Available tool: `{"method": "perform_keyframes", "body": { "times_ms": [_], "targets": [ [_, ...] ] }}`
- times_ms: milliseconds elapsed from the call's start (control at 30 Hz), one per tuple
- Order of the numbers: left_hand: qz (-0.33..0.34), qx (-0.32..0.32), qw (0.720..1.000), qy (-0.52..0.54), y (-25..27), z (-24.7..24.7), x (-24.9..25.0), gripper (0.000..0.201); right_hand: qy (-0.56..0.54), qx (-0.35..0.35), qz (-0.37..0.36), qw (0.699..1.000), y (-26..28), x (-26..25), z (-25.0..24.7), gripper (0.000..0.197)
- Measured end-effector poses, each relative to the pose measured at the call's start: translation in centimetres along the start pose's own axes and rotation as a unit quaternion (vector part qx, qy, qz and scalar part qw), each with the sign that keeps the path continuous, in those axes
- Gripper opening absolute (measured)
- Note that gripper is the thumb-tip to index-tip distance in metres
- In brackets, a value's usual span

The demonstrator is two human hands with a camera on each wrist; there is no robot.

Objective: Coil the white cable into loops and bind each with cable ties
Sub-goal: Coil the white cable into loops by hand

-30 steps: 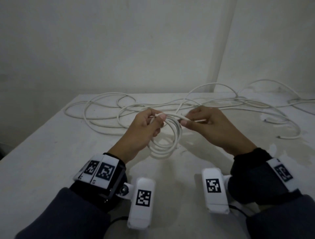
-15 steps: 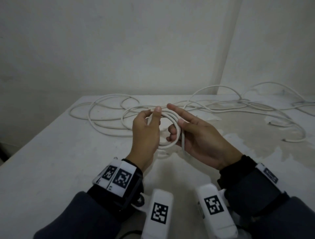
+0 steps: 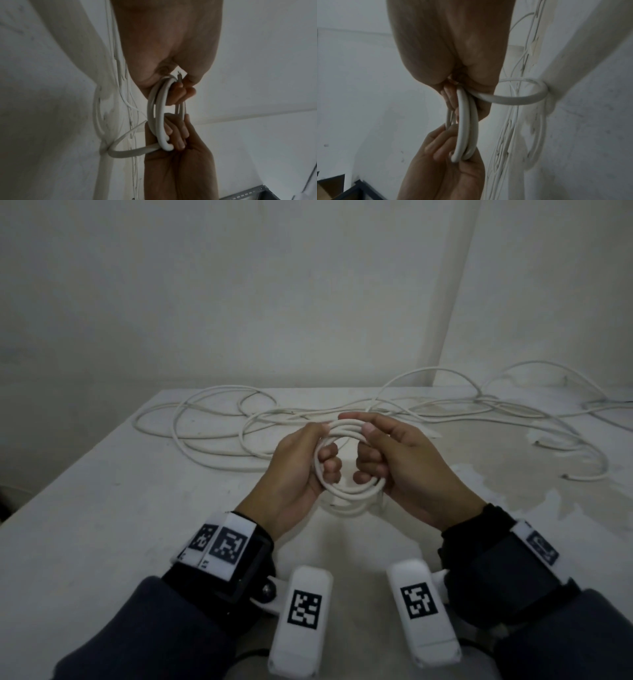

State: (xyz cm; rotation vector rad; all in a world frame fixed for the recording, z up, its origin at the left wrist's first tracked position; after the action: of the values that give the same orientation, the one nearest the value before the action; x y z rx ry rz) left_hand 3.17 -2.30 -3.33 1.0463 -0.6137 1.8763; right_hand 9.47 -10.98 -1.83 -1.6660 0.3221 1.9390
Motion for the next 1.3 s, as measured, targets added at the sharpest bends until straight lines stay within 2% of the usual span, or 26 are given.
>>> {"method": "perform_keyframes", "body": {
  "times_ms": [67,167,300,500,600,733,867,1000,1067,1167,1233,1300],
  "targets": [
    [0.003,-0.012,1.0,0.004,0.0,0.0,0.2,0.017,0.017,-0.029,-0.005,0.999,0.1,-0.1,0.2,0.024],
    [0.014,-0.011,1.0,0.01,-0.1,-0.2,0.4,0.015,0.104,-0.049,-0.045,0.992,0.1,-0.2,0.3,0.034],
    [0.014,-0.001,1.0,0.018,-0.2,-0.1,0.2,0.015,0.215,-0.02,-0.082,0.973,0.0,-0.5,-0.1,0.029],
    [0.032,0.013,0.999,-0.005,-0.1,-0.3,0.4,0.015,0.367,0.002,-0.143,0.919,0.2,-1.6,-0.4,0.032],
    [0.047,0.011,0.998,-0.039,-0.2,-0.6,0.9,0.018,0.362,0.009,-0.159,0.918,0.2,-2.3,-0.6,0.025],
    [0.065,-0.011,0.992,-0.111,0.0,0.0,1.2,0.019,0.352,0.093,-0.222,0.905,0.2,-3.5,-2.1,0.026],
    [0.076,-0.032,0.982,-0.17,0.2,0.8,0.9,0.021,0.327,0.197,-0.235,0.894,0.4,-3.7,-3.7,0.017],
    [0.092,-0.02,0.978,-0.188,0.2,1.0,1.0,0.024,0.319,0.239,-0.253,0.881,1.2,-4.6,-3.7,0.016],
    [0.103,0.0,0.979,-0.177,0.3,0.7,1.4,0.022,0.262,0.237,-0.229,0.907,1.1,-4.3,-3.9,0.015],
    [0.115,0.051,0.986,-0.111,0.3,-0.6,2.1,0.021,0.115,0.161,-0.128,0.972,0.5,-2.9,-3.0,0.018],
    [0.124,0.091,0.986,-0.069,0.2,-1.5,2.6,0.021,0.056,0.108,-0.061,0.991,0.3,-1.7,-1.8,0.017],
    [0.133,0.121,0.982,-0.057,0.3,-2.2,2.7,0.022,-0.017,0.066,-0.007,0.998,0.4,-0.5,-0.8,0.019]
  ]
}}
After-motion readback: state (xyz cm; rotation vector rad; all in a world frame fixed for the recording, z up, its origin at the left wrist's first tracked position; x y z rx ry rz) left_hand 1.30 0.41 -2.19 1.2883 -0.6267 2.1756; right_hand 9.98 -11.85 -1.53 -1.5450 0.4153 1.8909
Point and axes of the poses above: each hand's wrist, its own y-axis away from the middle knuckle, its own z-axis out of the palm, x = y × z, the point moved 7 cm from there along -y, towards the middle knuckle, and after that the axes turned 3 degrees about y, right-handed, at the moved point
